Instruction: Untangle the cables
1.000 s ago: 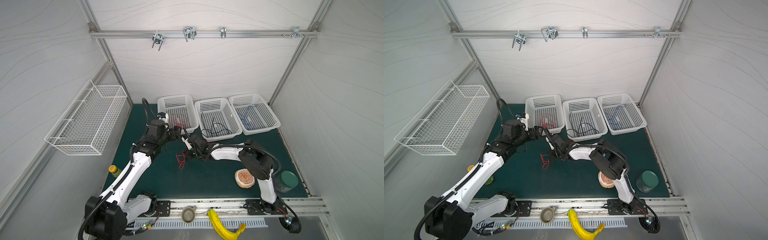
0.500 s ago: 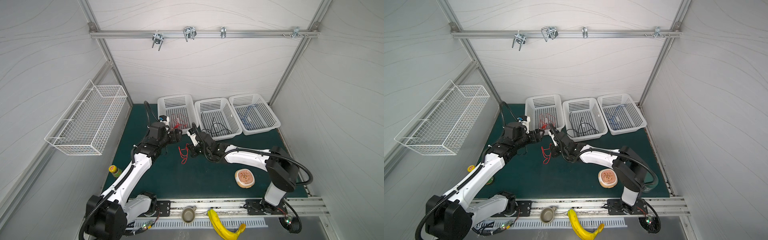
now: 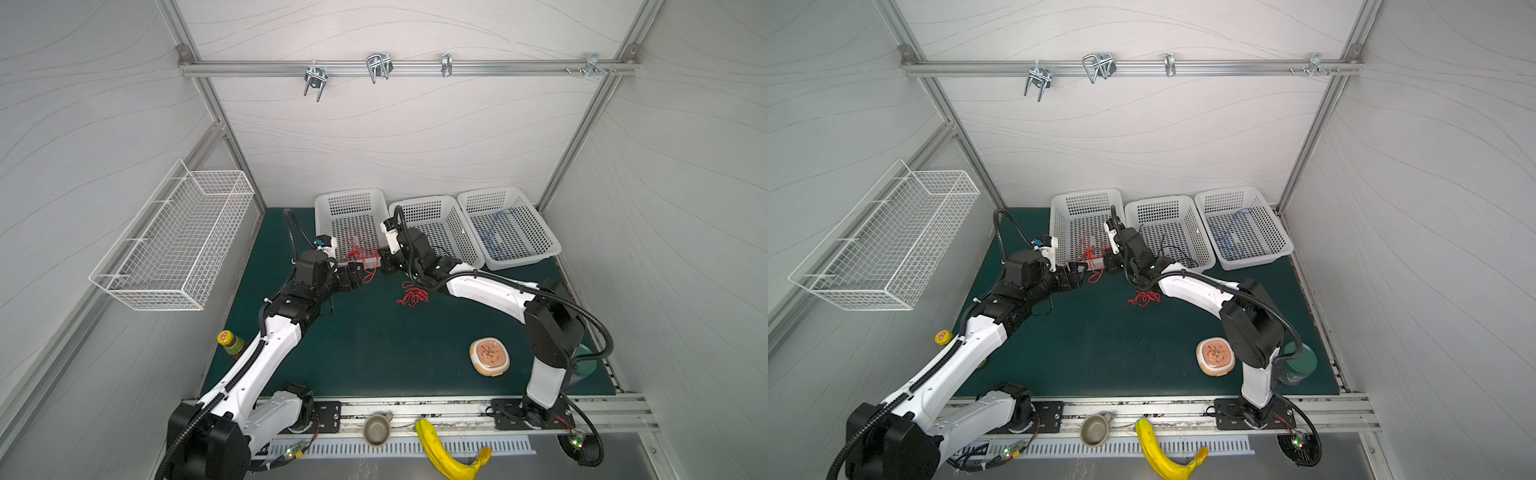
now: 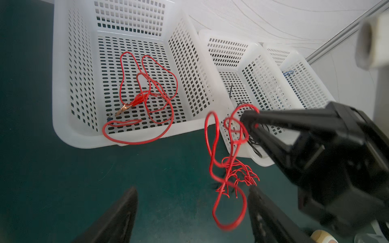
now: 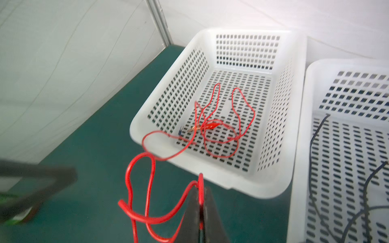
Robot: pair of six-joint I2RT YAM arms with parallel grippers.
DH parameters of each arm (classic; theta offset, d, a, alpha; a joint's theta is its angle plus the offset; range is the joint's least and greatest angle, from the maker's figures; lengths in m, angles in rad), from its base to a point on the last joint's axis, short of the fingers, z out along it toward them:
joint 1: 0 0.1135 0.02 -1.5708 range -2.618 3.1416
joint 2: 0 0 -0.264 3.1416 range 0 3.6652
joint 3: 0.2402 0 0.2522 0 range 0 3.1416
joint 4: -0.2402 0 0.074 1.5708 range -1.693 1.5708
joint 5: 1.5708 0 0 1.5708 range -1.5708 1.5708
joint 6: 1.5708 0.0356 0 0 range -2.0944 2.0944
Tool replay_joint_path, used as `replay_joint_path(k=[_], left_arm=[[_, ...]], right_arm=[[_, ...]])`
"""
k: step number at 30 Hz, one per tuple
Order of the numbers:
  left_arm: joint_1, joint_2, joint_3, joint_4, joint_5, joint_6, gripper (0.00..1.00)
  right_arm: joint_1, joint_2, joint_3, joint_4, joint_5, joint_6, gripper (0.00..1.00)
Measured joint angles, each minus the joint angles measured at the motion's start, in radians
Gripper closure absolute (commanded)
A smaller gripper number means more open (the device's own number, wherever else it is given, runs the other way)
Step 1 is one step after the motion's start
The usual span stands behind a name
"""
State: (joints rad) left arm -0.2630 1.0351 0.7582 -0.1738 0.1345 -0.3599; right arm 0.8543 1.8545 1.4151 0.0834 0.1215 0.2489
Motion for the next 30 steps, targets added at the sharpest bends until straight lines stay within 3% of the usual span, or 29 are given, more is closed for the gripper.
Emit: replay_joint_path(k=[6,12,20,30], left_arm=[[0.000,-0.001,-0.010,0.010,-0.006,-0.004,0.17],[0.000,0.001,-0.011,0.017,-0.008,-0.008,0.17],[0.000,0.015,-0.011,0.017,-0.011,-0.008,0.17],[0.000,0.016,-0.028,0.016,-0.022,-0.006,0.16]], right_arm=[[-0.089,0.122,0.124,0.018,-0.037,0.060,1.00],[-0.107,0.251,0.269,0.000,-0.057,0.078,1.00],[-0.106,0.344,0.323,-0.018,-0.068,0.092,0.73],[-0.106,0.319,0.283,-0.032,-0.095,0.083,0.54]])
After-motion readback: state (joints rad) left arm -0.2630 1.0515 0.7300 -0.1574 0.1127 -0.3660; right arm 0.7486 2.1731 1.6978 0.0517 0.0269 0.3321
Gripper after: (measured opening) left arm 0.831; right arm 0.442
